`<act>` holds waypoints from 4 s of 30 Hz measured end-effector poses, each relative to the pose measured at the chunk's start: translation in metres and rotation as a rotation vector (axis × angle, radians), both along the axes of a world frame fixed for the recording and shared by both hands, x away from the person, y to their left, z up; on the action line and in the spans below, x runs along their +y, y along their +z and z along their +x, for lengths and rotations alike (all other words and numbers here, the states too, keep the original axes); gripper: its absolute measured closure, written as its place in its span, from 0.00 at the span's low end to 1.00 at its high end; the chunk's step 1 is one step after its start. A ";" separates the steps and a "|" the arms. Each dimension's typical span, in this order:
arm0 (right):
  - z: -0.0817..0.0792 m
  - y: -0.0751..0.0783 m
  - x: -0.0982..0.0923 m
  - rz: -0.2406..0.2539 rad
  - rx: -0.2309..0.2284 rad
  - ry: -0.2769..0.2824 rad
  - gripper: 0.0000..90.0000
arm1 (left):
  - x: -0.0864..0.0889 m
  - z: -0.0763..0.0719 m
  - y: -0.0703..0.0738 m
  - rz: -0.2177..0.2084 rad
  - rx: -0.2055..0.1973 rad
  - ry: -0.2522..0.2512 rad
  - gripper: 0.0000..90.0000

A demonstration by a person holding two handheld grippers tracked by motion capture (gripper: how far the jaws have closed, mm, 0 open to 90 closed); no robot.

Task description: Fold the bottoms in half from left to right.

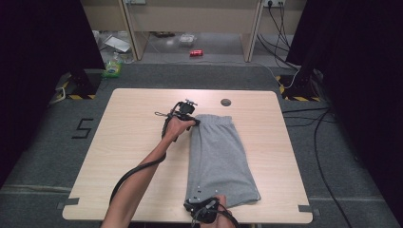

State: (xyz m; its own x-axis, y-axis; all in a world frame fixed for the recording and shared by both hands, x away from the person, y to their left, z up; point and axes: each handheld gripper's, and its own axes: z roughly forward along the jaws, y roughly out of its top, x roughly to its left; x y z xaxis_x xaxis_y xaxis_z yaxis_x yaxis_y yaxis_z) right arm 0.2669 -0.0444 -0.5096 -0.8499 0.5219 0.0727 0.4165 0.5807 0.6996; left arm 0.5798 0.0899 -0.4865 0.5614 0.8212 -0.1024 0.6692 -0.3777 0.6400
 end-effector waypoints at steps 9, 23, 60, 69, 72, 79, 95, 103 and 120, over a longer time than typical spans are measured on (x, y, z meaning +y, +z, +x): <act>0.001 0.000 0.005 0.001 -0.005 0.000 0.89 | 0.000 -0.002 0.003 0.017 -0.024 -0.020 0.85; 0.016 -0.002 0.025 0.040 0.039 0.034 0.93 | 0.040 0.000 0.001 -0.093 0.031 0.073 0.77; 0.021 0.009 0.075 0.062 -0.042 0.132 0.96 | 0.072 -0.013 0.014 0.010 0.046 0.075 0.83; 0.025 0.002 0.109 0.080 0.029 0.157 0.84 | 0.095 -0.012 0.006 -0.035 0.073 0.113 0.74; 0.023 0.005 0.107 0.066 0.013 0.161 0.75 | 0.099 -0.012 0.008 -0.069 0.068 0.129 0.65; 0.033 0.024 0.084 0.126 0.004 0.100 0.65 | 0.107 -0.012 0.011 -0.096 0.072 0.152 0.57; 0.070 0.024 0.048 0.101 -0.009 -0.029 0.61 | 0.108 -0.013 0.006 -0.104 0.091 0.157 0.54; 0.085 0.027 0.045 0.113 -0.022 -0.067 0.57 | 0.105 -0.013 0.004 -0.111 0.090 0.154 0.54; 0.169 0.045 -0.010 0.130 -0.062 -0.296 0.55 | 0.107 -0.014 0.002 -0.119 0.086 0.159 0.54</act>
